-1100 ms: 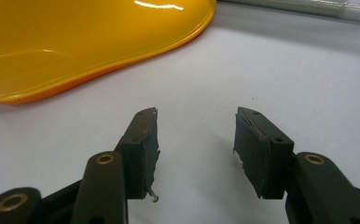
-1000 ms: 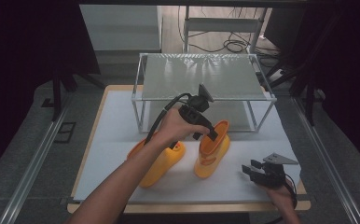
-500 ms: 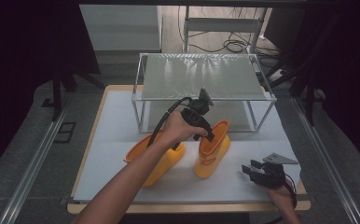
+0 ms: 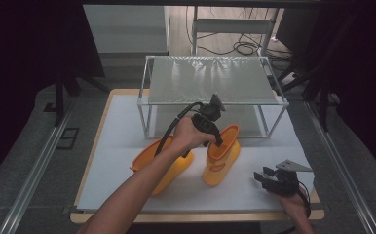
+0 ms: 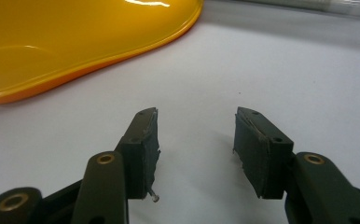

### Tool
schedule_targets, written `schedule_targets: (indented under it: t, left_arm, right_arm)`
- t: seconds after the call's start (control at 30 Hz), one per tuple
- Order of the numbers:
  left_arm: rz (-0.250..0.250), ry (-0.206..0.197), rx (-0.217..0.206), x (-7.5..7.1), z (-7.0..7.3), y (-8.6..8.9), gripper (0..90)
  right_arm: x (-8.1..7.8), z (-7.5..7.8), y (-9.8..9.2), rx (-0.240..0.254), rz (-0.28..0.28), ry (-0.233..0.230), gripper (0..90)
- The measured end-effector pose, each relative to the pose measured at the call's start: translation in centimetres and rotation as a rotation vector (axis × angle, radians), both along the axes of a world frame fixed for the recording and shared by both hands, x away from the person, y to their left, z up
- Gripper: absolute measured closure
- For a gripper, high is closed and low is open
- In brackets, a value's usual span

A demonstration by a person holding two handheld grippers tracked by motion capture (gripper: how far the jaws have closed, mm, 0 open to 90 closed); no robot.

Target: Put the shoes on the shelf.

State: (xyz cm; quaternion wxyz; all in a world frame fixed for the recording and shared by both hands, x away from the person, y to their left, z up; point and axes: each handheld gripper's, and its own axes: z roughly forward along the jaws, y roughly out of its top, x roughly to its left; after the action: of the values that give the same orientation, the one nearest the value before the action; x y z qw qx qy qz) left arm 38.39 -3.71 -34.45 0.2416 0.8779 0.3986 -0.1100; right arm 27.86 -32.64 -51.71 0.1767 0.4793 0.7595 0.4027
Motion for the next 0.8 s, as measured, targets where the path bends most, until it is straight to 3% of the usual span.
schedule_targets:
  t: [0.23,0.4,0.5,0.8]
  left_arm:
    - [-0.014,-0.02,-0.038,-0.1,1.7,0.0,86.2]
    - [-0.027,-0.04,-0.071,-1.0,3.5,1.2,86.3]
    - [-0.035,-0.057,-0.069,-1.8,4.2,2.1,86.3]
    - [-0.049,-0.091,-0.055,-4.4,3.9,5.3,86.3]
  right_arm:
    - [-0.1,0.3,-0.3,0.011,-0.012,-0.004,49.5]
    - [-0.2,0.3,-0.5,0.011,-0.018,-0.009,49.5]
    - [-0.2,0.3,-0.5,0.012,-0.019,-0.009,49.5]
    - [-0.2,0.3,-0.3,0.007,-0.014,-0.004,49.5]
